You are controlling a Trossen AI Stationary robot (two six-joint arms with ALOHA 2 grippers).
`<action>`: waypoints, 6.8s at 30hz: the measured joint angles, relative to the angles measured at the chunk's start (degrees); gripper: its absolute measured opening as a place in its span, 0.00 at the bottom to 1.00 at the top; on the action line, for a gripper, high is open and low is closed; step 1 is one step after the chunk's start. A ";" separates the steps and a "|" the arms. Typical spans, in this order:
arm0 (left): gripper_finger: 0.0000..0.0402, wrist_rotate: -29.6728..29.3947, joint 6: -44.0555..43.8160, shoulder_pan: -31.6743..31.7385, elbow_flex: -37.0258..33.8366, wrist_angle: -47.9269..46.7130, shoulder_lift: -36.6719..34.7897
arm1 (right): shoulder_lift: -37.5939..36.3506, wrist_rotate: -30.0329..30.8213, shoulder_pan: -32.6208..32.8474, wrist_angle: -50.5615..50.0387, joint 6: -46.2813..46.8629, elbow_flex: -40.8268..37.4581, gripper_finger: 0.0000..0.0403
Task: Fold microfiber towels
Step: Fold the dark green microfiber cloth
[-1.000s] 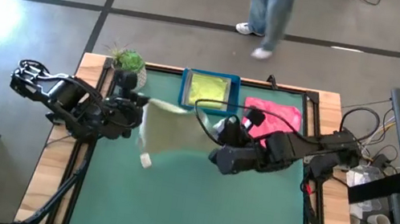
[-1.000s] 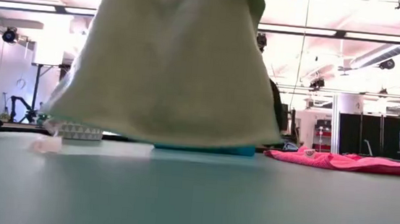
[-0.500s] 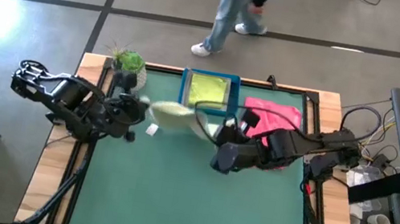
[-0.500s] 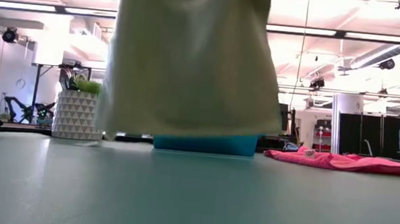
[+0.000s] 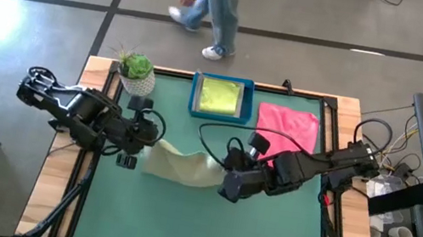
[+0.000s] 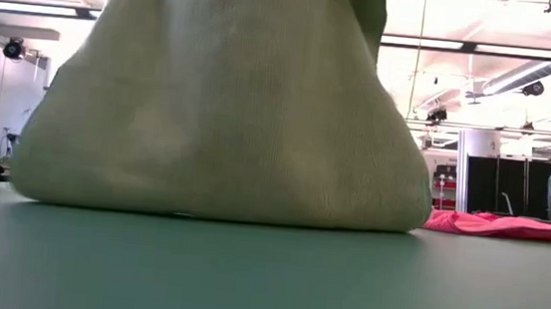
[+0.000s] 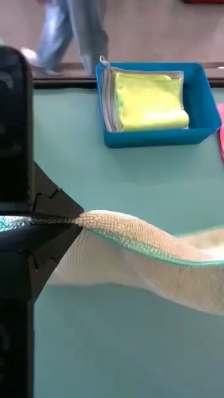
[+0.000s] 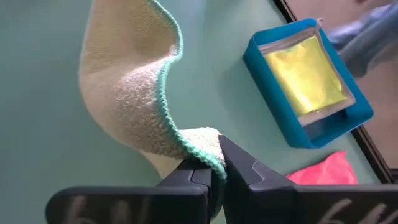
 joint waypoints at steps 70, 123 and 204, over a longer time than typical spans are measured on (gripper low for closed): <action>0.00 2.55 -28.89 -5.52 -25.92 20.69 11.12 | -0.01 -8.02 7.74 26.31 35.82 -35.74 0.02; 0.10 -1.63 -13.50 14.69 -29.73 23.34 14.84 | -0.10 -21.63 -18.26 22.37 5.80 -38.43 0.14; 0.03 7.51 -25.31 32.52 -53.05 43.54 10.18 | -27.07 -22.46 -22.86 20.14 -11.05 -57.81 0.02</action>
